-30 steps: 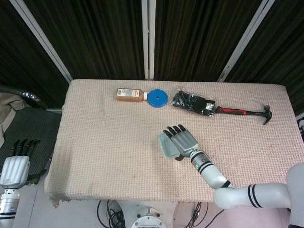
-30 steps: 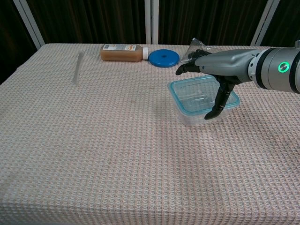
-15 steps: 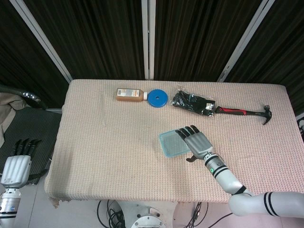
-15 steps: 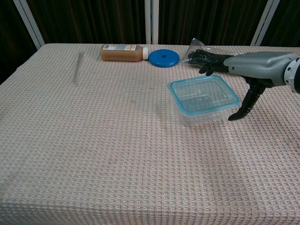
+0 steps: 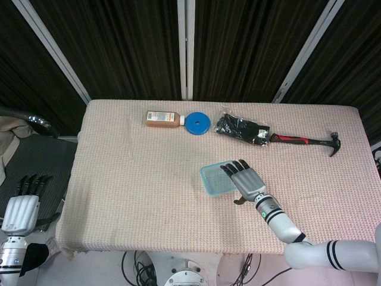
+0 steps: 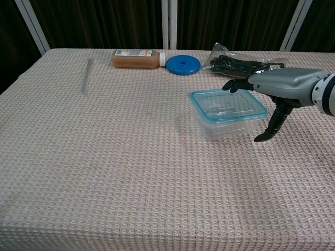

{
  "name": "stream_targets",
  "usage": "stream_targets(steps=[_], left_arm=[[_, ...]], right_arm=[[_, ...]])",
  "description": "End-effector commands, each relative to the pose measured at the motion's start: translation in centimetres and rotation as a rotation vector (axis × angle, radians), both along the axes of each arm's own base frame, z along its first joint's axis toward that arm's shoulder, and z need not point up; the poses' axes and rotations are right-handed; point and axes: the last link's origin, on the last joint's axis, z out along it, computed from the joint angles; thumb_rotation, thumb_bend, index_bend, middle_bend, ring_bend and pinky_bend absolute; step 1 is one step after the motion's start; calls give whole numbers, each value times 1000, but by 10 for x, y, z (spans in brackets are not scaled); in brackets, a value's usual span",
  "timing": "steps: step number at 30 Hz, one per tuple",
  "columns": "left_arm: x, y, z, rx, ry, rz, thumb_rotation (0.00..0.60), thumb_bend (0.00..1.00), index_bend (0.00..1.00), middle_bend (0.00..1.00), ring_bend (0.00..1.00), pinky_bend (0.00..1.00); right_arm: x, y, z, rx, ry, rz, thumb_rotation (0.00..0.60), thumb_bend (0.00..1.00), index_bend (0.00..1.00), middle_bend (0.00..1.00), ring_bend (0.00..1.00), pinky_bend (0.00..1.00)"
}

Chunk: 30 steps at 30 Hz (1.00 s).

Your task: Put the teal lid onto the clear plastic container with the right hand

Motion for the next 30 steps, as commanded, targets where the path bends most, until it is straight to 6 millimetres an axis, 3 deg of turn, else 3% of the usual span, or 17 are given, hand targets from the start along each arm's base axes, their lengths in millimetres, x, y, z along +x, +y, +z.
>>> stream_targets(steps=[1, 8, 16, 26, 30], left_arm=[[-1, 0, 0, 1, -2, 1, 600, 32, 158, 131, 46, 0], [-2, -2, 0, 5, -7, 3, 600, 32, 158, 131, 46, 0], [-4, -6, 1, 11, -11, 14, 600, 32, 158, 131, 46, 0], [-6, -9, 0, 9, -14, 24, 600, 32, 158, 131, 46, 0], [-6, -10, 0, 10, -16, 25, 600, 32, 158, 131, 46, 0]], right_arm=[[3, 1, 3, -14, -13, 10, 600, 0, 0, 133, 0, 0], [26, 11, 18, -34, -53, 114, 600, 0, 0, 96, 0, 0], [54, 15, -5, 58, -36, 202, 600, 0, 0, 95, 0, 0], [51, 13, -29, 105, 26, 177, 600, 0, 0, 107, 0, 0], [49, 14, -29, 102, 24, 174, 600, 0, 0, 110, 0, 0]])
